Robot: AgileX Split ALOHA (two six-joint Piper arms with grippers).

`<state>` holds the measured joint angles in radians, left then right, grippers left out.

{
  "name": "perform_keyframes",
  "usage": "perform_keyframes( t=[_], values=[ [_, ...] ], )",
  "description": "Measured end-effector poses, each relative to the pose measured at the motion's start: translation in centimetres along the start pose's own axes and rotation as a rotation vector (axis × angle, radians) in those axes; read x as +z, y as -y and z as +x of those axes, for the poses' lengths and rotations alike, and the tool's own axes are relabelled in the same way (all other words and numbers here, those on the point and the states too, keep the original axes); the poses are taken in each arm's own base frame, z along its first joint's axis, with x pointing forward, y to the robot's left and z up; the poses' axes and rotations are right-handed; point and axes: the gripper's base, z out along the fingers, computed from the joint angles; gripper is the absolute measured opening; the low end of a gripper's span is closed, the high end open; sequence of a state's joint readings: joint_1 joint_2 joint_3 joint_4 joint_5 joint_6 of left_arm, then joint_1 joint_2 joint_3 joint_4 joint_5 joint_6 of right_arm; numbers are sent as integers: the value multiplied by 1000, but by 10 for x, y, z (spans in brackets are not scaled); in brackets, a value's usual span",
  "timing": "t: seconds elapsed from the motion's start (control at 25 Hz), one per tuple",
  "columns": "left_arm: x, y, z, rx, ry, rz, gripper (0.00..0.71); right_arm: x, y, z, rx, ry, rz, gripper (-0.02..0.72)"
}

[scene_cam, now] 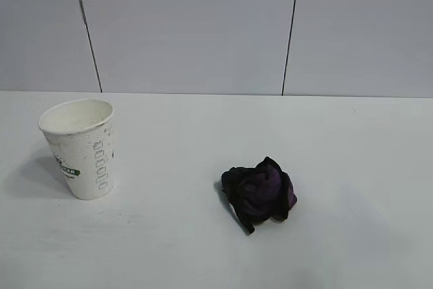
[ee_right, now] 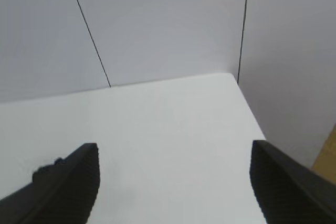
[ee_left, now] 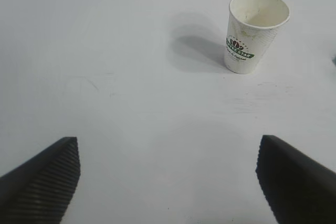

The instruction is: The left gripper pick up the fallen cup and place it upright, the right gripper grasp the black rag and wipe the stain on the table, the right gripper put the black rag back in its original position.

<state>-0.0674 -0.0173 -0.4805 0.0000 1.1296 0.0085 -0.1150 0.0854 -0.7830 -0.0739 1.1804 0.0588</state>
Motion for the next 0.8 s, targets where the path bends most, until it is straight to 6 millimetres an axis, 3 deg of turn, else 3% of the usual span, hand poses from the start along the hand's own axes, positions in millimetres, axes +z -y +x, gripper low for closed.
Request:
perform_keyframes(
  t=[0.16, 0.32, 0.8],
  values=[
    [0, 0, 0, 0, 0, 0, 654, 40, -2, 31, -12, -146, 3, 547],
    [0, 0, 0, 0, 0, 0, 654, 65, -3, 54, -18, -225, 1, 547],
    [0, 0, 0, 0, 0, 0, 654, 68, -5, 55, -65, -210, -87, 547]
  ],
)
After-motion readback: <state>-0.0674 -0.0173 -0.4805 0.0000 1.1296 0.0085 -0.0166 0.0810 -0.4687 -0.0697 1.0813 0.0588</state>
